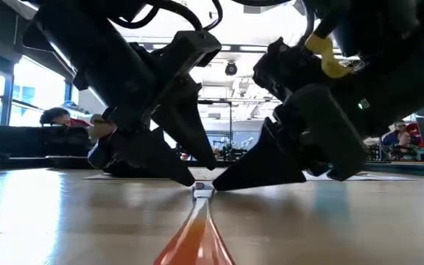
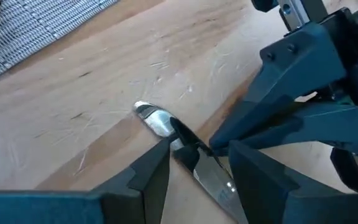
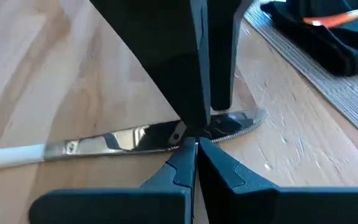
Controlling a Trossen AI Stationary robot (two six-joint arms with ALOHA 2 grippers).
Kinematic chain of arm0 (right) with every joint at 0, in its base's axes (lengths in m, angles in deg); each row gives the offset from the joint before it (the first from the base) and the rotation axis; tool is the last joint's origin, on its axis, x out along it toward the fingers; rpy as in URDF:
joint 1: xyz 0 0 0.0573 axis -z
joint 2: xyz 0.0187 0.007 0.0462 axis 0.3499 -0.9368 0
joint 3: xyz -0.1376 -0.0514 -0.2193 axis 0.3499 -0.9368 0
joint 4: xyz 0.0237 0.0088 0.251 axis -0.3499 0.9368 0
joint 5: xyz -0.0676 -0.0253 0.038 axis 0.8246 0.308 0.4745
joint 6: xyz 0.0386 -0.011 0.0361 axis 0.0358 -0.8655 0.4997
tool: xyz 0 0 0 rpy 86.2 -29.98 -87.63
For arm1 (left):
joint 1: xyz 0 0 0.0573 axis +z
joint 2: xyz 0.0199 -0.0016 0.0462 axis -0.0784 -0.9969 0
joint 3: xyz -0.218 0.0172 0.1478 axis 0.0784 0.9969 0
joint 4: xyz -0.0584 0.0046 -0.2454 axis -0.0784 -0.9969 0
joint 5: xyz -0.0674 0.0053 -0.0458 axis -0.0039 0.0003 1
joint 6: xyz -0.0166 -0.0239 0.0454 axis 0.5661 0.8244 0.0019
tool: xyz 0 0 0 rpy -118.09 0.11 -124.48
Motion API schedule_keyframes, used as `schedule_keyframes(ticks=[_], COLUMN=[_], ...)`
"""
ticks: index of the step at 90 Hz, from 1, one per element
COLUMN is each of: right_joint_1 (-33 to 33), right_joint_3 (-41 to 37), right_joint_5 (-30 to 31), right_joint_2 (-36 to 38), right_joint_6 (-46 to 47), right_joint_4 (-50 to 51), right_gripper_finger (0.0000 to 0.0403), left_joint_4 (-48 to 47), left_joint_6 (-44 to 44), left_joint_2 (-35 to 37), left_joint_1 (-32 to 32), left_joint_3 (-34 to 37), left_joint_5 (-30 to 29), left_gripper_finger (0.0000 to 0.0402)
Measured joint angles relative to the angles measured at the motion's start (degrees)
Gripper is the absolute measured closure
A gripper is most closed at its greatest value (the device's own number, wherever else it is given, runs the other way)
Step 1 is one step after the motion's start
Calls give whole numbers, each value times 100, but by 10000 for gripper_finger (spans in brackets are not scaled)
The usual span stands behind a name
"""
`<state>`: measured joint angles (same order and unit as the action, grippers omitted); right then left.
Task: Set table place
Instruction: Put the orange table knife on the gray table mat beside the orange spoon
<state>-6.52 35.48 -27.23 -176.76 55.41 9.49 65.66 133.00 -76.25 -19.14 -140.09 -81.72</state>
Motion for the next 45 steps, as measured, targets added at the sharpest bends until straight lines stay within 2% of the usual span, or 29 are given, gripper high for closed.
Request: schedule_keyframes(ticks=[45], right_joint_1=[32], right_joint_3=[-2], right_joint_5=[-30], right_joint_2=[-20], right_joint_6=[-35], right_joint_4=[-67], right_gripper_finger=[403], left_joint_4=[-3], left_joint_6=[-57], left_joint_2=[0], left_joint_1=[0], left_joint_3=[0], left_joint_5=[0], left_gripper_finger=[255])
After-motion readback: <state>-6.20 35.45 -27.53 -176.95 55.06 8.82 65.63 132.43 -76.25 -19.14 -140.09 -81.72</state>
